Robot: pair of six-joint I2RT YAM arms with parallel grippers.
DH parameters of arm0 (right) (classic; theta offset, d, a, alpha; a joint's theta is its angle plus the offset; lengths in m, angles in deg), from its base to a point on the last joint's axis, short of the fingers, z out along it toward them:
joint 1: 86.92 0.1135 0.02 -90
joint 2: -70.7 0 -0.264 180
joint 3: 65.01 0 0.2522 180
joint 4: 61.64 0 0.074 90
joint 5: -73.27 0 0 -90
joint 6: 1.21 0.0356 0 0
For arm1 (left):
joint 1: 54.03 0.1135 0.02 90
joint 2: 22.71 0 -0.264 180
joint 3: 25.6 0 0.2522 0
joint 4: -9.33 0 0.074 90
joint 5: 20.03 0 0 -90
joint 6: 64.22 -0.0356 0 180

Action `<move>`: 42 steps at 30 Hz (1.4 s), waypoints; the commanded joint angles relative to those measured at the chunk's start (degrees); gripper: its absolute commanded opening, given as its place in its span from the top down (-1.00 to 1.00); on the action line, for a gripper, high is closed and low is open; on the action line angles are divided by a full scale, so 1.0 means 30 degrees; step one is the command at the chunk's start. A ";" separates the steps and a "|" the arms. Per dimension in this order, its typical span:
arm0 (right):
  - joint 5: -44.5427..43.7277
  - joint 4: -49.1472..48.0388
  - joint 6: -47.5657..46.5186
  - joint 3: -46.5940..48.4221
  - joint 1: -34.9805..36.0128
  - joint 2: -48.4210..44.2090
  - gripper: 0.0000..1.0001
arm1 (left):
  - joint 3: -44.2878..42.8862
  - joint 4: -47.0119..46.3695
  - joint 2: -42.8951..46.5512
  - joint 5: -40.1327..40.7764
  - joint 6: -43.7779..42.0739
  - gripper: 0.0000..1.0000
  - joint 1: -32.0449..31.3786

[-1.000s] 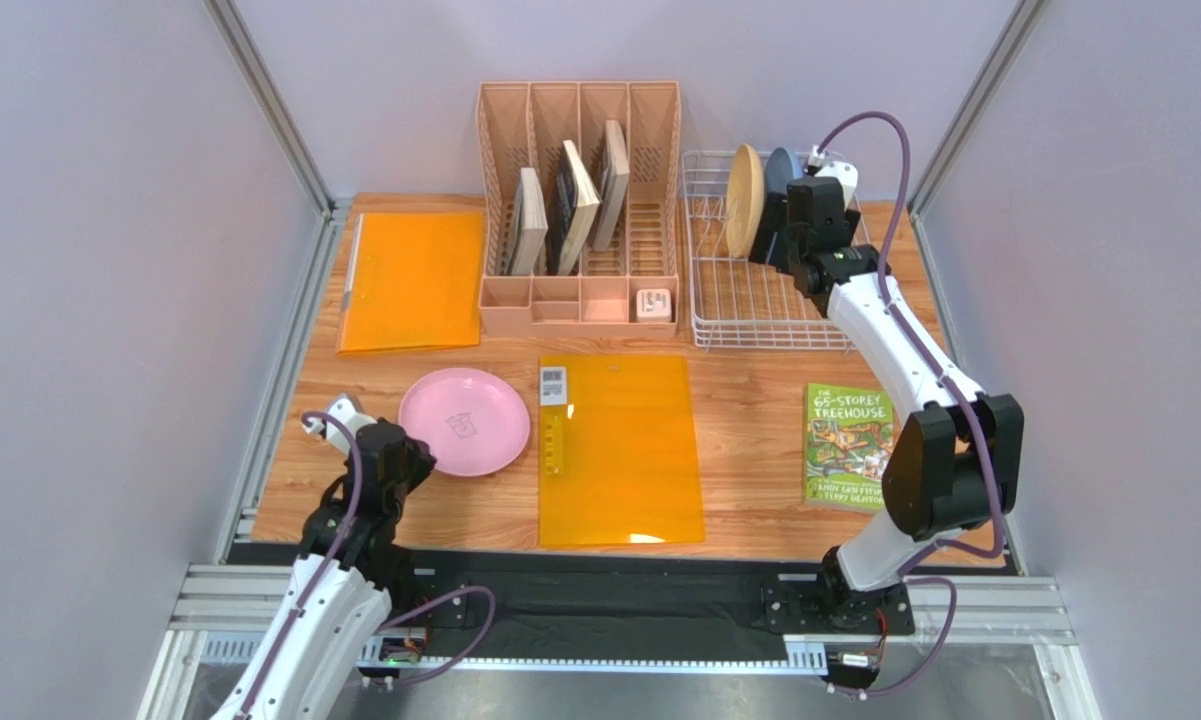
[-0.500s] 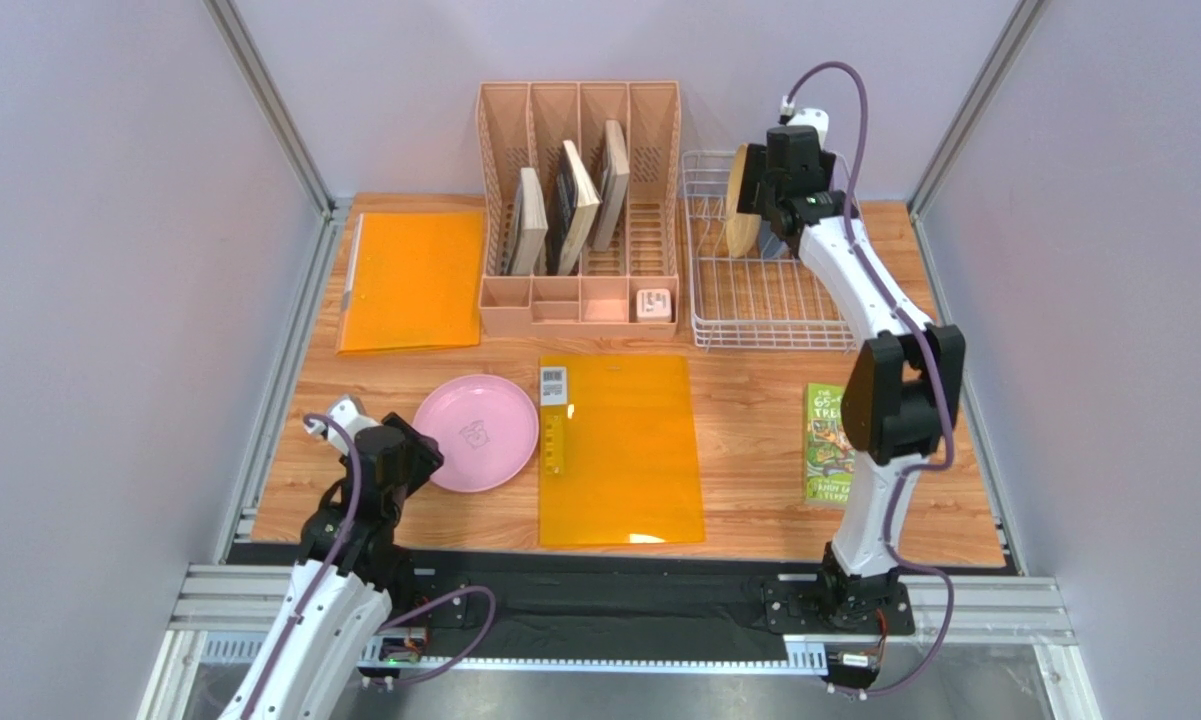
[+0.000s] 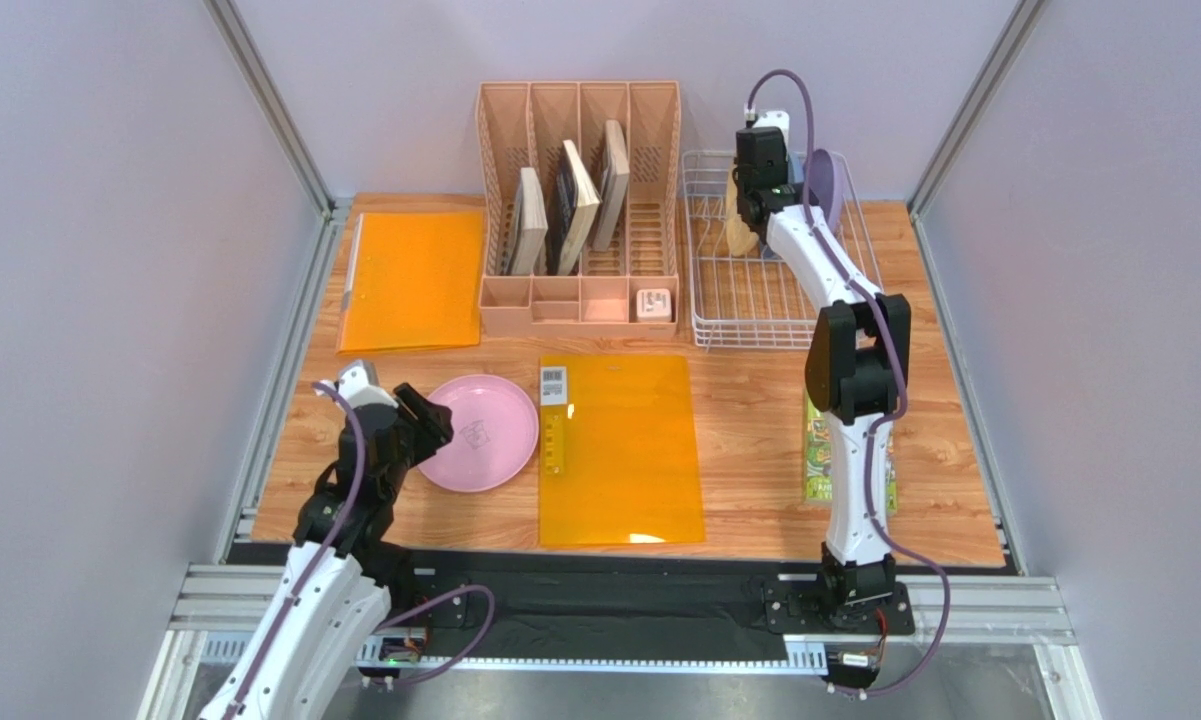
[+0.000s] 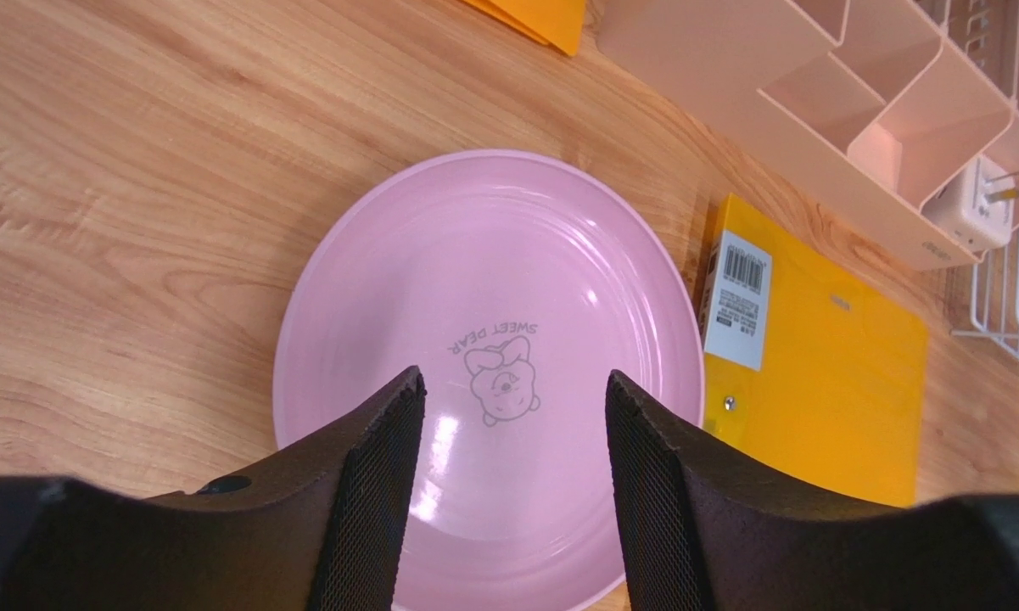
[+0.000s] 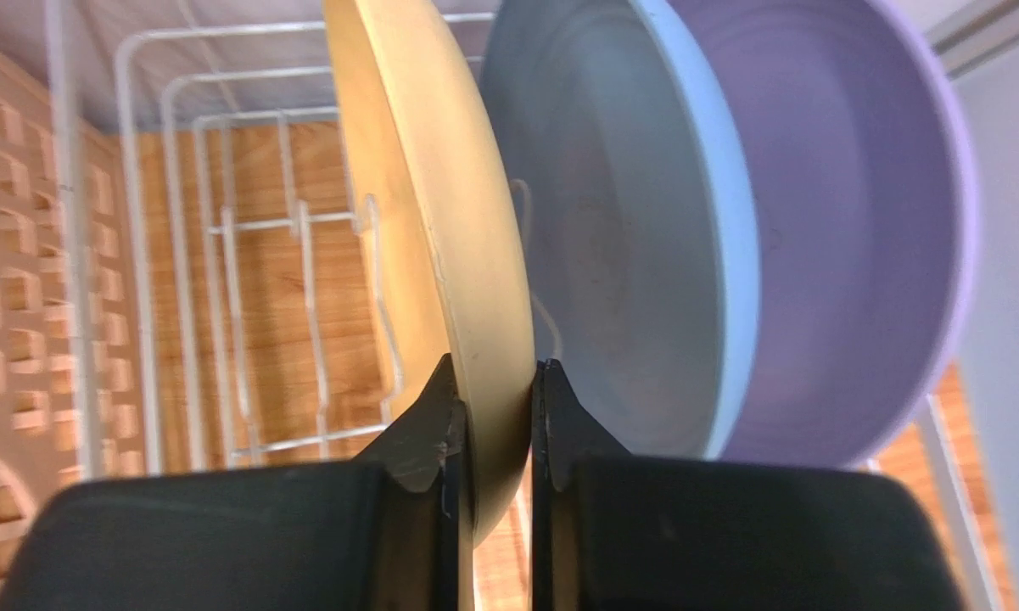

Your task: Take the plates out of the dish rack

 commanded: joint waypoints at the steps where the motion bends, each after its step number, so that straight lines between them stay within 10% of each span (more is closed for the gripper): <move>1: -0.0838 -0.0659 -0.1573 0.0935 0.0499 0.0233 0.99 | -0.0719 -0.2182 -0.1559 -0.1043 -0.0816 -0.20 0.0010; 10: -1.0557 -0.6478 -0.6194 0.0028 0.3282 0.0438 1.00 | -0.1391 -0.3532 -0.3847 -0.0545 -0.1489 -0.20 0.0010; 17: -1.2709 -0.9507 -0.7525 -0.3191 0.4132 -0.2691 1.00 | -0.2271 -0.3647 -0.4406 -0.0865 -0.2339 -0.34 0.0010; 29: -0.8058 -0.2084 -0.0177 -0.9638 0.5275 -1.2589 0.99 | -0.3677 -0.6927 -0.5840 -0.6869 -0.3863 -0.95 0.0010; 42: 0.6001 -0.1304 0.6215 -1.5703 0.5334 -1.7988 1.00 | -0.5288 -1.5160 -1.1199 -1.2937 -0.2837 -0.94 -0.0750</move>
